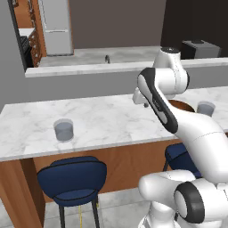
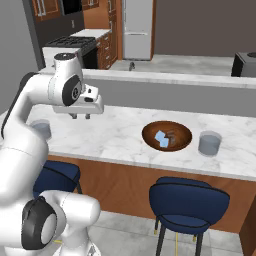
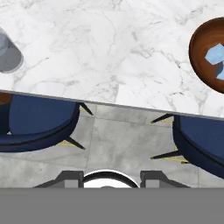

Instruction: There are four ice cubes in the ice bowl. Place two ice cubes in each glass of water.

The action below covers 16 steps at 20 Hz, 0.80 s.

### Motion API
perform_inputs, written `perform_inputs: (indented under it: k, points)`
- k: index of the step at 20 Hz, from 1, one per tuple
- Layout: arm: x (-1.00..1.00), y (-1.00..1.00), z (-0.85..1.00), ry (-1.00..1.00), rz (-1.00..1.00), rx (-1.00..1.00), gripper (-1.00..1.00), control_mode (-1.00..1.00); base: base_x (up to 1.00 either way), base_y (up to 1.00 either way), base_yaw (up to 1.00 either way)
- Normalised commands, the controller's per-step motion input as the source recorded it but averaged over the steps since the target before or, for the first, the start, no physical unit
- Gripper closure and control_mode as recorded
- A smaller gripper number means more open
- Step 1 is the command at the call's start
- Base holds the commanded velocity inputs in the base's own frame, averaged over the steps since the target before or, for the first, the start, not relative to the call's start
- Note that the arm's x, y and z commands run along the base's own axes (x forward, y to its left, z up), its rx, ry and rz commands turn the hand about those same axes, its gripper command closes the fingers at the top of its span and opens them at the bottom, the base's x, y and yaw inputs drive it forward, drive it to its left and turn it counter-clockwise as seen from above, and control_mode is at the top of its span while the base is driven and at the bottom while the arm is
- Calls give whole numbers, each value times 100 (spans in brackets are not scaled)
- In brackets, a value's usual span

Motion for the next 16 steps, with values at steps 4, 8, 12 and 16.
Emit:
perform_inputs:
  k: [4,8,12,16]
  points:
    - [-24,0,-5,0,0,0,-100,-100,0,0,0]
    - [-11,0,0,0,0,0,-100,-100,0,0,0]
    - [-13,0,0,0,0,0,-100,-100,0,0,0]
    - [-35,0,-1,0,0,0,-100,-100,0,0,0]
